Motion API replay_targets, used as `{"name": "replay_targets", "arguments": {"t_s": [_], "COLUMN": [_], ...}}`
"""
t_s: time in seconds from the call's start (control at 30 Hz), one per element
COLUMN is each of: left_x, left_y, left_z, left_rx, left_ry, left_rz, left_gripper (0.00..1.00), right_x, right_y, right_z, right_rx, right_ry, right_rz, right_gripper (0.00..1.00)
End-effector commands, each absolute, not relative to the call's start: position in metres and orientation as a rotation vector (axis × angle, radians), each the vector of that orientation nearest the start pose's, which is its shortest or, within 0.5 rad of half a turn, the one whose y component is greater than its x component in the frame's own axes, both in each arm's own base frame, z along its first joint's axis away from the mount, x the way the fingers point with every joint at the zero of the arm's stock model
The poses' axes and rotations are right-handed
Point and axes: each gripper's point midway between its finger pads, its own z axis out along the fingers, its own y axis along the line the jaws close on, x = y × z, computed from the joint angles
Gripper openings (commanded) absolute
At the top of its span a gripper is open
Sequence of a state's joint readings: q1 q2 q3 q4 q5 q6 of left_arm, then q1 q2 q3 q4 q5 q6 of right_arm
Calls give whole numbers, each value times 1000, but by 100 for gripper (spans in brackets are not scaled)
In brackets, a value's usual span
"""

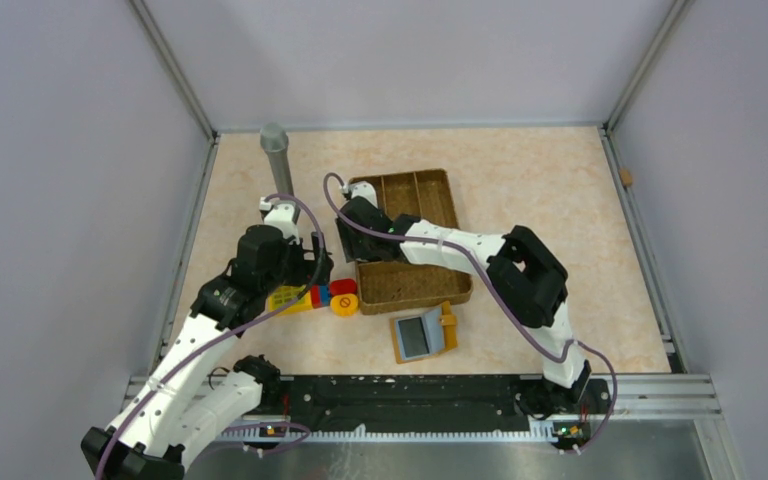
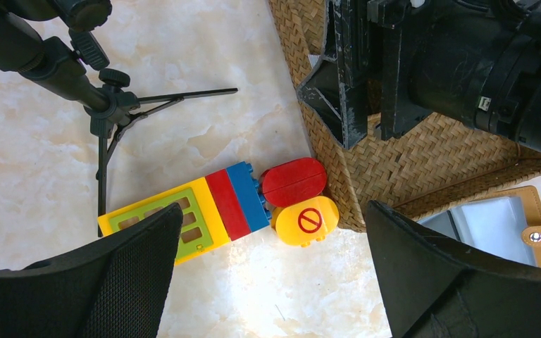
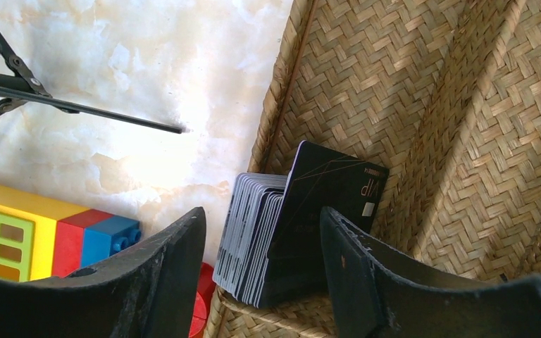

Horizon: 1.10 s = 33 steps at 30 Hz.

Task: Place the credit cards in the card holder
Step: Pick up the credit card from the storage box.

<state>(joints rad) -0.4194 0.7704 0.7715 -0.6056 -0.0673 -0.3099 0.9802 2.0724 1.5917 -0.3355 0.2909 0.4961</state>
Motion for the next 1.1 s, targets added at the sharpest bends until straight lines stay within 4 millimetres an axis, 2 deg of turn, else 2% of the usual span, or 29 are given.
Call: {"name": "replay_targets", "arguments": {"t_s": [0.0, 0.4, 0.5, 0.73, 0.93, 1.07], "left_x": [241, 241, 241, 240, 240, 240], "left_y": [-108, -109, -109, -109, -109, -109], "left_z": [187, 186, 187, 187, 187, 187], "left_rx": [98, 100, 100, 100, 100, 100], "left_ry": [2162, 2163, 2163, 2162, 2159, 2159], "left_rz": [-352, -355, -355, -355, -356, -356], "left_gripper": [99, 99, 99, 99, 99, 99], "right_x": [319, 314, 313, 313, 316, 317], "right_y": [447, 450, 451, 450, 446, 444], "right_z": [128, 144, 143, 143, 146, 147], "right_rx": [-437, -450, -454, -450, -431, -421], "right_ry": [2244, 2218, 2217, 2219, 2207, 2200], "right_rz": [465, 461, 466, 456, 434, 428], "right_gripper": [58, 57, 57, 48, 50, 40]}}
